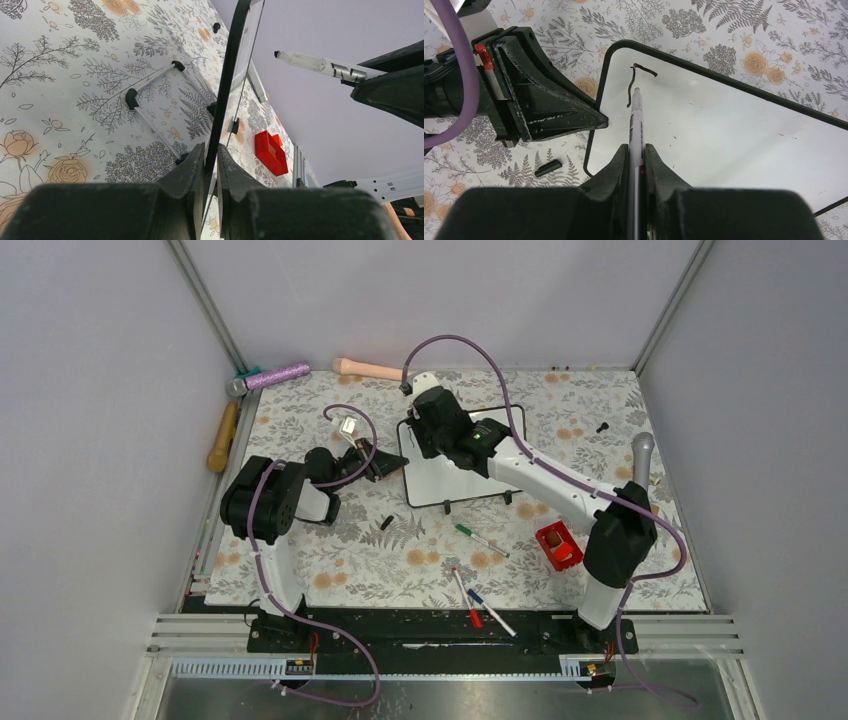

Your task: Write a sentence on the whiteboard

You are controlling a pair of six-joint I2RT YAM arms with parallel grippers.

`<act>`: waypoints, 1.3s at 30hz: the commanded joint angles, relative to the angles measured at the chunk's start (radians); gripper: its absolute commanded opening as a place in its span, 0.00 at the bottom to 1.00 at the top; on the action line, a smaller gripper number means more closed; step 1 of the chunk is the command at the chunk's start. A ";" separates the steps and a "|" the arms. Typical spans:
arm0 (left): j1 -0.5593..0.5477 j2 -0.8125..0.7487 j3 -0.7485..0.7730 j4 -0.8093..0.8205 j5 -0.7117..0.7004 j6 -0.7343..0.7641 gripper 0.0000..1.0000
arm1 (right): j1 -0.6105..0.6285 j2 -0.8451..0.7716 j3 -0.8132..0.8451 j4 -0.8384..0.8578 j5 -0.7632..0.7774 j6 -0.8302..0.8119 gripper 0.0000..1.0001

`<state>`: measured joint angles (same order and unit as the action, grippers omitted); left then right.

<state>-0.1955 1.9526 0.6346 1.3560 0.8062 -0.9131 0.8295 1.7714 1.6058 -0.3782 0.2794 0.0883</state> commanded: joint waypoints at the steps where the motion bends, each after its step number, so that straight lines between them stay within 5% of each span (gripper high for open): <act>1: -0.004 -0.036 -0.003 0.064 0.009 0.012 0.04 | 0.003 0.017 0.054 -0.006 -0.018 0.007 0.00; 39: -0.007 -0.037 -0.003 0.065 0.011 0.013 0.04 | 0.003 0.107 0.124 -0.061 0.017 0.004 0.00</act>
<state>-0.1982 1.9522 0.6331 1.3540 0.8051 -0.9123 0.8295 1.8687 1.6897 -0.4294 0.2691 0.0914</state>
